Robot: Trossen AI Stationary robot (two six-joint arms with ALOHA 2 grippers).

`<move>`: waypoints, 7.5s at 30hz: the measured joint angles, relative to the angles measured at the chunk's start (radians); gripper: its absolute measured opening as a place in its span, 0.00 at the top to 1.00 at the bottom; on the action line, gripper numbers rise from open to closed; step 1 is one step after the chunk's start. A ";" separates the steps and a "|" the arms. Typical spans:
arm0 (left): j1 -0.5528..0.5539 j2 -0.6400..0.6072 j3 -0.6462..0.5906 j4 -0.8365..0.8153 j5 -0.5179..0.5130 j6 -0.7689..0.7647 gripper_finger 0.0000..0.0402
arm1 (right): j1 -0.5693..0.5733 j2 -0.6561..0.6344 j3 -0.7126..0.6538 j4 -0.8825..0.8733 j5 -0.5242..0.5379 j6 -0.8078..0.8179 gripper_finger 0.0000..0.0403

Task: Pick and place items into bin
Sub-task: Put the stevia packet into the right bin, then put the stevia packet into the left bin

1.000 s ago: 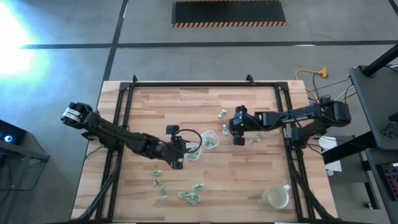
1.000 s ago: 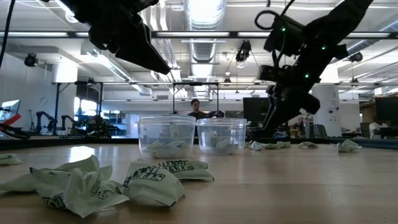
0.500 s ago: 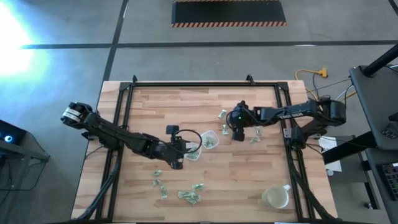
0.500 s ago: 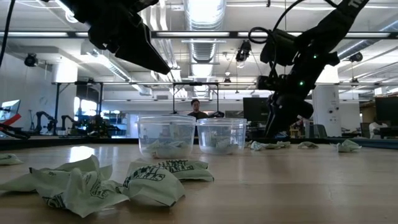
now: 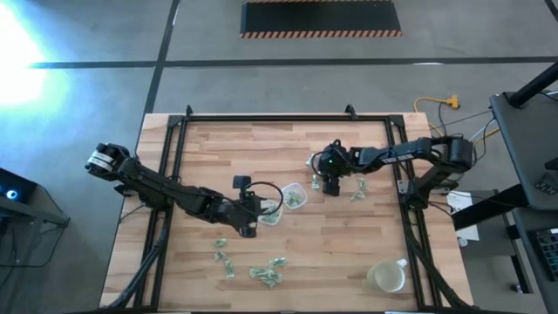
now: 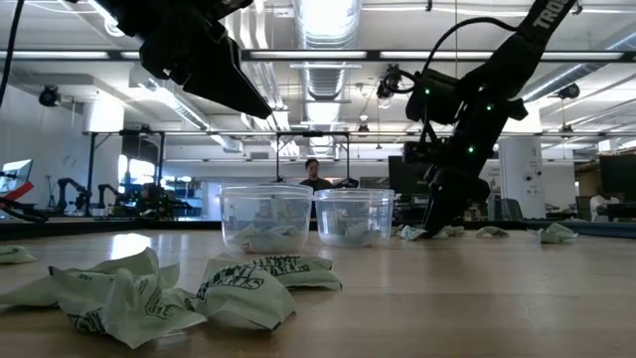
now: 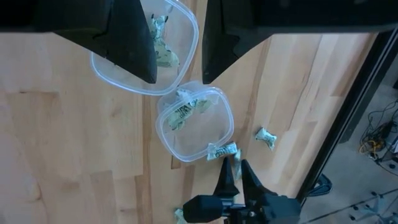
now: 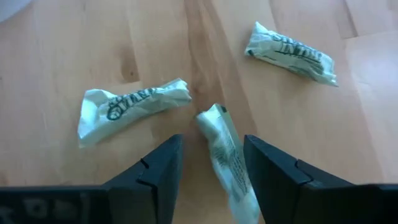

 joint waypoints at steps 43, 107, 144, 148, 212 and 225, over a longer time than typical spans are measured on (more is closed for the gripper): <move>-0.002 0.000 -0.002 -0.001 0.000 -0.001 0.72 | -0.006 -0.056 -0.020 -0.004 0.013 -0.031 0.80; -0.002 0.001 -0.008 0.002 0.001 -0.002 0.72 | 0.226 -0.212 0.012 0.060 -0.070 -0.083 0.98; -0.008 0.001 -0.014 -0.053 0.000 -0.029 0.72 | 0.293 0.039 0.182 0.141 -0.127 -0.141 0.79; -0.011 0.000 -0.014 -0.071 0.007 -0.052 0.72 | 0.293 0.016 0.189 0.107 -0.126 -0.158 0.71; -0.322 0.188 -0.016 -0.540 0.396 -0.864 0.73 | 0.462 -0.340 0.087 -0.168 -0.122 0.085 0.81; -0.322 0.187 -0.017 -0.561 0.385 -0.829 0.99 | 0.461 -0.340 0.087 -0.168 -0.122 0.085 0.79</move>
